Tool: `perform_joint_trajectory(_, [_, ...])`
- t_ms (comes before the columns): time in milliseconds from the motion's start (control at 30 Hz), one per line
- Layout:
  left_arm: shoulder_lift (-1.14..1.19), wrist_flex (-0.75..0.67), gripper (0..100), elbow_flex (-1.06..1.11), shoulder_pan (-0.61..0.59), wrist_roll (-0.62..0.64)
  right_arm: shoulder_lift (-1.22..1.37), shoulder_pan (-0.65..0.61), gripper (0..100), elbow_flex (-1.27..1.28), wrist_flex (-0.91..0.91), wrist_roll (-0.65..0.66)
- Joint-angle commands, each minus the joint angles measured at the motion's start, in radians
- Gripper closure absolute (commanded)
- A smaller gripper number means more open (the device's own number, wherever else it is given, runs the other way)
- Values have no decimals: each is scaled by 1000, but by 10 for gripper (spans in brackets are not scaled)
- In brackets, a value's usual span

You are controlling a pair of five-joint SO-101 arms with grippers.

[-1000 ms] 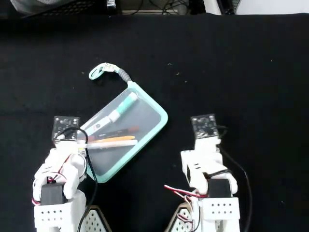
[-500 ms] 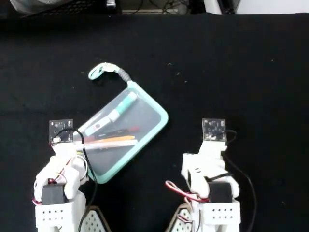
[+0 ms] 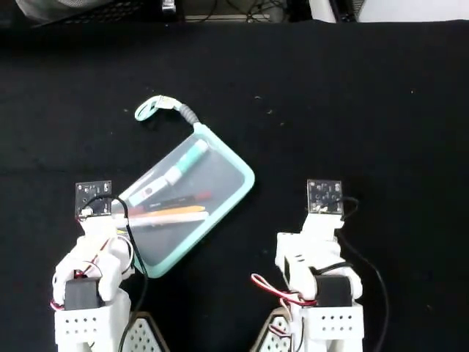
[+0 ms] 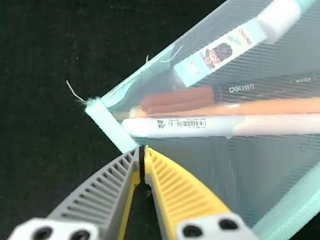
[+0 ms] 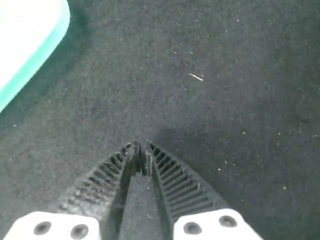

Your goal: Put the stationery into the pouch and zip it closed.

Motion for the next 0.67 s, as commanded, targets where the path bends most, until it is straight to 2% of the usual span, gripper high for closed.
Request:
perform_joint_trajectory(0, [-8, 5, 965, 19, -2, 12, -70, -11, 984, -8, 5, -9])
perform_joint_trajectory(633, [0, 5, 965, 19, -8, 12, -70, -11, 984, -8, 5, -9])
